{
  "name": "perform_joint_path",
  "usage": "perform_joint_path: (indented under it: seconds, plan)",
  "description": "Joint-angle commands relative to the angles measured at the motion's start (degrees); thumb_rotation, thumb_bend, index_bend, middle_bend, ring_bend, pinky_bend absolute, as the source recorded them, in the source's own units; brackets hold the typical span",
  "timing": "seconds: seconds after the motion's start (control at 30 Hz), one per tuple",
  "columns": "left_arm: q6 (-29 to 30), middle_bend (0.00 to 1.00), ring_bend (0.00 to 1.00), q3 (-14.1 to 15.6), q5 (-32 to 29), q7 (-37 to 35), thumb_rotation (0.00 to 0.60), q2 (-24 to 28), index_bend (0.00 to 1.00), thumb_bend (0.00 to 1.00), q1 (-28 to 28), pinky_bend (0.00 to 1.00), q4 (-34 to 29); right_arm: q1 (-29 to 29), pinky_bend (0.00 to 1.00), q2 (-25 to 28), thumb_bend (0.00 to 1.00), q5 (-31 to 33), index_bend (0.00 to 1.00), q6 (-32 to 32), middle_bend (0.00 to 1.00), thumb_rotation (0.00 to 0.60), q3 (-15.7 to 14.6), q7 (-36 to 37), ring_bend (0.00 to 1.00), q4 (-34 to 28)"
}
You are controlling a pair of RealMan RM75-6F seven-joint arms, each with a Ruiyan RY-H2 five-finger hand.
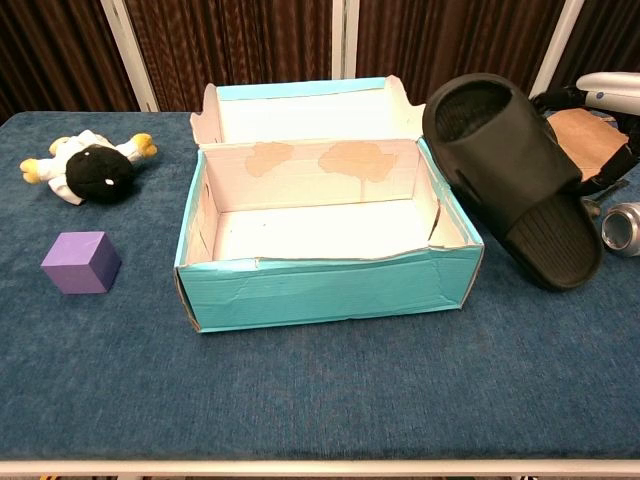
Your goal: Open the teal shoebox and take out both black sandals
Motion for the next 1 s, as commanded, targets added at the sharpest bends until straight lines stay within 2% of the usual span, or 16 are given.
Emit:
perform_joint_path:
  seconds: [0.03, 0.2, 0.3, 0.43, 0.53, 0.63, 0.8, 1.0]
  plan:
    - [0.05, 0.17, 0.07, 0.01, 0.16, -0.06, 0.600, -0.07, 0.21, 0.00, -0.04, 0.05, 0.10, -0.68, 0.00, 1.95, 0.02, 5.32, 0.00, -1.64, 0.00, 0.600, 1.99, -5.54, 0.00, -3.32]
    - [-0.09, 0.17, 0.07, -0.10, 0.12, -0.35, 0.600, -0.19, 0.21, 0.00, -0.16, 0.05, 0.43, -2.19, 0.00, 4.42, 0.02, 9.27, 0.00, -0.14, 0.00, 0.600, 4.24, -7.63, 0.00, -5.66]
    - [-0.14, 0.17, 0.07, -0.19, 0.08, -0.56, 0.600, -0.35, 0.21, 0.00, -0.23, 0.05, 0.73, -4.25, 0.00, 5.68, 0.04, 10.83, 0.00, 3.65, 0.01, 0.600, 5.37, -9.61, 0.00, -7.43]
    - [0.46, 0.17, 0.07, -0.61, -0.02, -0.65, 0.600, -0.92, 0.21, 0.00, -0.18, 0.05, 1.35, -8.95, 0.02, 6.94, 0.14, 11.50, 0.07, 12.49, 0.17, 0.600, 4.59, -18.41, 0.02, -10.66]
    - [0.97, 0.17, 0.07, -0.90, 0.03, -0.32, 0.600, -1.43, 0.21, 0.00, -0.19, 0.05, 1.96, -13.93, 0.12, 7.68, 0.19, 10.59, 0.10, 20.47, 0.23, 0.600, 3.16, -22.98, 0.08, -14.41]
    - [1.61, 0.17, 0.07, -1.21, 0.11, 0.31, 0.600, -1.97, 0.21, 0.00, -0.18, 0.05, 2.53, -19.49, 0.12, 8.77, 0.19, 8.08, 0.10, 27.35, 0.20, 0.600, 1.13, -22.43, 0.07, -17.68]
    - [2.50, 0.17, 0.07, -1.48, 0.30, 1.12, 0.600, -2.84, 0.21, 0.00, -0.07, 0.05, 2.92, -26.21, 0.02, 9.56, 0.20, 3.09, 0.07, 34.73, 0.12, 0.600, -1.67, -18.51, 0.00, -19.22]
    - [2.24, 0.17, 0.07, -1.36, 0.52, 1.84, 0.600, -3.27, 0.21, 0.00, -0.28, 0.05, 2.81, -30.59, 0.01, 8.81, 0.20, -1.24, 0.06, 39.35, 0.12, 0.600, -2.56, -15.38, 0.00, -19.08]
